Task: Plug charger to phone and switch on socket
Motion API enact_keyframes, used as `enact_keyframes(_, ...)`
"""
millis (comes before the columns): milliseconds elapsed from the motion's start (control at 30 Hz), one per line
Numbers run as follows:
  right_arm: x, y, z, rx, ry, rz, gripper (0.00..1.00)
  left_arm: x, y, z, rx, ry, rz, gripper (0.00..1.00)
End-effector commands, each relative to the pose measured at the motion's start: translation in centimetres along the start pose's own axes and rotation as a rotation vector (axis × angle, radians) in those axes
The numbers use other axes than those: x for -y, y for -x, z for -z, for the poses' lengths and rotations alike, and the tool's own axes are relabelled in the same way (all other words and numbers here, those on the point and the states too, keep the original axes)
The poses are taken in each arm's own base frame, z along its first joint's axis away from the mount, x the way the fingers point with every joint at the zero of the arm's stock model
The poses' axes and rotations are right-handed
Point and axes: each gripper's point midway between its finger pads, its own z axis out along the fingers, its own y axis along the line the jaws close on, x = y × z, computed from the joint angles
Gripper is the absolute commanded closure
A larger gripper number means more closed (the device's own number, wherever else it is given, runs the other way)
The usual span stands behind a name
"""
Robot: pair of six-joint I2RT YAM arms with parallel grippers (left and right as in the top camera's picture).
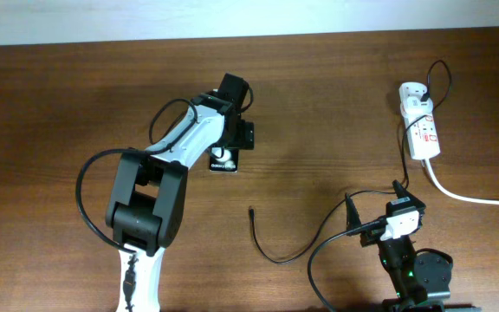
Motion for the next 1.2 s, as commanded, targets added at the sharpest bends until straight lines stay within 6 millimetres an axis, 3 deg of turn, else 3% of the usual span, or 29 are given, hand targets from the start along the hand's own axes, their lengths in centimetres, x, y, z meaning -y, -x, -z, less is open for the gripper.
enact_keyframes(0,0.02,-0.22,0.01,-0.004,-0.002,-0.004,0.01,-0.86,-4.32,-4.61,-0.146,0.038,-0.015,0.16)
enact_keyframes(67,0.02,-0.22,0.01,-0.004,-0.002,-0.004,0.01,-0.88,-4.58,-4.57,-0.157,0.038,-0.015,0.22)
enact_keyframes(467,0.02,-0.22,0.01,-0.004,-0.002,-0.004,0.01,-0.87,-4.57,-4.55,-0.158,0.035,-0.017,0.21)
enact_keyframes(633,0.02,-0.22,0.01,-0.004,-0.002,-0.004,0.01,-0.96,-4.76,-4.51,-0.166,0.038,-0.018,0.01)
enact_keyframes(1167,0.02,-0.22,0.01,-0.004,-0.002,-0.004,0.01,-0.47,-4.90,-4.41,-0.182,-0.005,-0.055,0.10)
